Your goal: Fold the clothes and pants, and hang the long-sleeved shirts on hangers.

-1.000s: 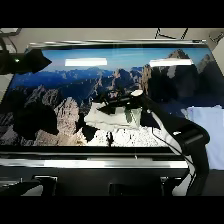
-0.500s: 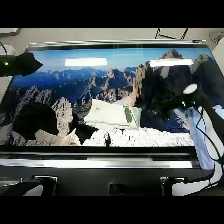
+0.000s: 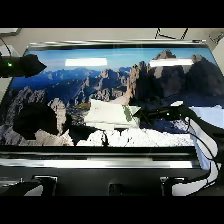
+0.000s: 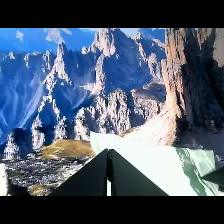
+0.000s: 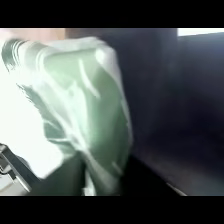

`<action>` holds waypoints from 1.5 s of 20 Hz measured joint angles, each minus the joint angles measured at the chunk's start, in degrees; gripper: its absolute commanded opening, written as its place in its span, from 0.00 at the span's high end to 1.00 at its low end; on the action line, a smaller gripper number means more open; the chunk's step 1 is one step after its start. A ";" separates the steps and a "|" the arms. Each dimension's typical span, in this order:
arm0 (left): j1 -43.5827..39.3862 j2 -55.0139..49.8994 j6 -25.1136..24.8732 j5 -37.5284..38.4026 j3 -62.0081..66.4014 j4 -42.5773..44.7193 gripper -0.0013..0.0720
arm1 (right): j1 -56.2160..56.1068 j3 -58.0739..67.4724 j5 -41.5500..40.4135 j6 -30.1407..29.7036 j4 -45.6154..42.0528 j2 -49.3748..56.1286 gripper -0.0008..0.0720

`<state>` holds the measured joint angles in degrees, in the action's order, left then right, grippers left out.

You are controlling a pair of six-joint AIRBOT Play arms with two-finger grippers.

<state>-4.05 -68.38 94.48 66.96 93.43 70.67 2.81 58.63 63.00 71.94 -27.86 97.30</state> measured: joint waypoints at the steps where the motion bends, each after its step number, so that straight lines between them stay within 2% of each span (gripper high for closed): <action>1: 0.00 -0.02 0.00 0.04 0.00 0.00 0.95 | -0.09 0.85 0.48 -0.44 1.05 -0.09 0.94; 6: -0.07 -0.04 0.02 0.13 0.00 -0.07 0.95 | 5.11 11.76 9.03 -0.11 -0.44 -1.73 0.94; 12: -0.07 -0.20 -0.02 0.13 0.00 -0.11 0.95 | 22.93 32.87 20.26 10.34 -12.81 -6.78 0.94; 17: -0.07 -0.33 -0.92 -0.17 0.00 -0.13 0.95 | 38.64 44.65 25.59 18.05 -16.90 -10.43 0.94; 24: -0.07 -0.35 -2.62 -0.42 0.00 -0.13 0.95 | 53.99 48.48 30.18 27.50 -21.75 -14.01 0.94; 30: -0.07 -0.35 -3.69 -0.42 0.00 -0.13 0.95 | 58.42 43.25 33.44 31.63 -36.83 -17.03 0.94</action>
<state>-4.12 -68.73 90.78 66.54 93.43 70.54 61.23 101.89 96.44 103.57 -64.69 80.27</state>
